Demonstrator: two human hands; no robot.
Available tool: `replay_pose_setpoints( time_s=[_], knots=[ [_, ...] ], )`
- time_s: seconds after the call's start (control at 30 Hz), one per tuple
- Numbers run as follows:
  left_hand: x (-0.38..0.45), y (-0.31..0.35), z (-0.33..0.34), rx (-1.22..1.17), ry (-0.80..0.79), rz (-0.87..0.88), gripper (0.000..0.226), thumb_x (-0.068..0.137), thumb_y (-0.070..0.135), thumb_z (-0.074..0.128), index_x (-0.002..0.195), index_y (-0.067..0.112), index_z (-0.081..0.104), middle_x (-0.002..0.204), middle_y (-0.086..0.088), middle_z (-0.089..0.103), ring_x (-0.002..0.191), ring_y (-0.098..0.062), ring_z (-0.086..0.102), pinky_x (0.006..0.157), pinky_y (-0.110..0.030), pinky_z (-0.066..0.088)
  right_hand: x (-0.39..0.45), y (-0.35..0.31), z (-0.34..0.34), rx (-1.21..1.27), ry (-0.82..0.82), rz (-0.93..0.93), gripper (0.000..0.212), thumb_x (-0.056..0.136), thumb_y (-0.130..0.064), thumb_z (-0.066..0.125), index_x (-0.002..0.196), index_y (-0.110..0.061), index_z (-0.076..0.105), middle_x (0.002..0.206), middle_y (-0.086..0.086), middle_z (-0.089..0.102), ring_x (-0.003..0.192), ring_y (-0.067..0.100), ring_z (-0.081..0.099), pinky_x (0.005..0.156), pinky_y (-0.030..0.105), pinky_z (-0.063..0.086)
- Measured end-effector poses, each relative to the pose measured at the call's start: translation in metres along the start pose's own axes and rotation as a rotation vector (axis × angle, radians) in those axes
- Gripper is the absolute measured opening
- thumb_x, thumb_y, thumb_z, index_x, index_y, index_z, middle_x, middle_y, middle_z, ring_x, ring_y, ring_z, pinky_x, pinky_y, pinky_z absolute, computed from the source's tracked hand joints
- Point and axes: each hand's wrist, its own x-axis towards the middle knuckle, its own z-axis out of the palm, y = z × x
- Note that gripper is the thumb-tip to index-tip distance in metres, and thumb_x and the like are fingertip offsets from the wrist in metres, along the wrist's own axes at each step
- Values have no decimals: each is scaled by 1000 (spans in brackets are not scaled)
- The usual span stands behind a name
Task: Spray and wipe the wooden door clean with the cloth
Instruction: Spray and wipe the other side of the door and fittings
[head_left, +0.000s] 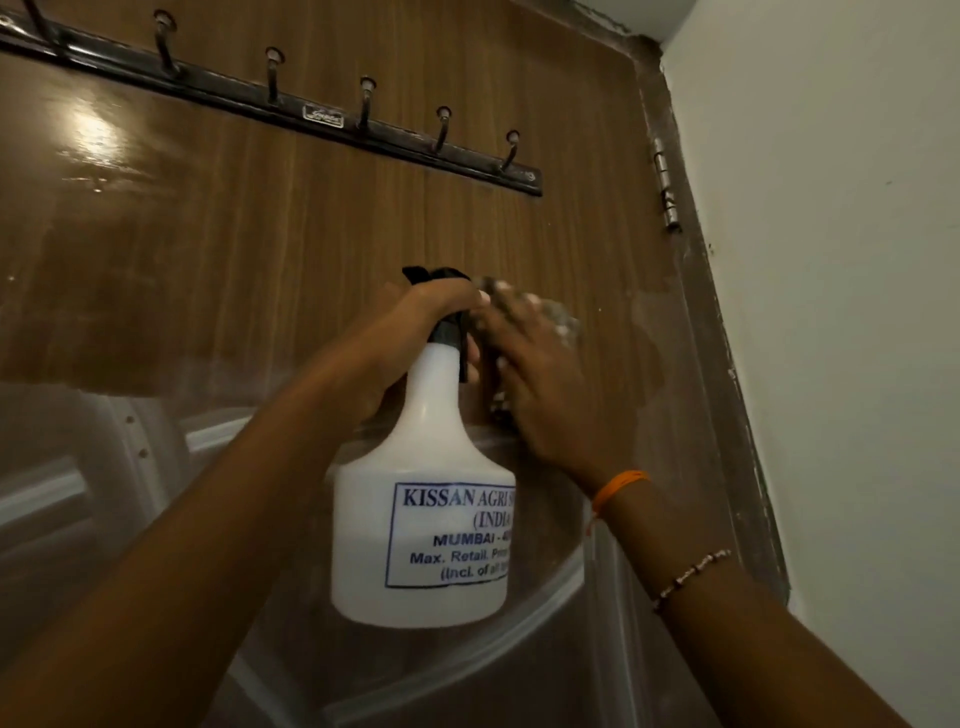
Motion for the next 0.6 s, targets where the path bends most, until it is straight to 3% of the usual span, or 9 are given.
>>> replay_pose_setpoints(
  time_s=[0.13,0.2,0.27,0.33,0.4,0.6],
  knots=[
    [24,-2,33,-41,-12,-44,28,86,31,60,79,5,68,67,-15,67,60,-29,64,73,-44,55,9,31,-3,36,29,-124,50,96,-20,34,145,-14,38,154,8,32,145,29,21,114,52,24],
    [31,-4,48,-57,-5,-53,25,85,30,61,79,7,69,64,-13,67,58,-28,65,74,-43,55,16,55,-13,22,70,-76,53,93,-14,37,146,-22,36,155,4,31,145,27,21,114,56,24],
    [34,-9,61,-39,5,-65,25,84,31,62,82,6,66,62,-11,67,58,-26,65,66,-36,55,22,85,-27,-20,98,3,57,91,-17,33,146,-32,30,156,0,28,146,24,19,117,51,19],
    [36,-13,71,-21,6,-73,26,83,29,62,86,4,64,60,-9,66,55,-23,64,57,-29,54,30,118,-45,-13,132,93,58,89,-19,30,147,-27,32,156,2,28,146,24,19,119,42,13],
    [38,-15,78,-10,-4,-83,25,83,28,62,90,4,63,60,-8,66,54,-21,65,57,-29,54,43,145,-59,19,162,160,59,88,-18,27,147,-22,34,155,6,29,145,24,21,119,36,13],
    [48,-21,99,13,15,-83,27,83,28,62,96,4,62,64,-9,67,58,-23,65,65,-35,56,82,181,-77,77,141,176,64,84,-20,26,147,-22,34,156,7,28,145,23,20,120,41,16]
  ],
)
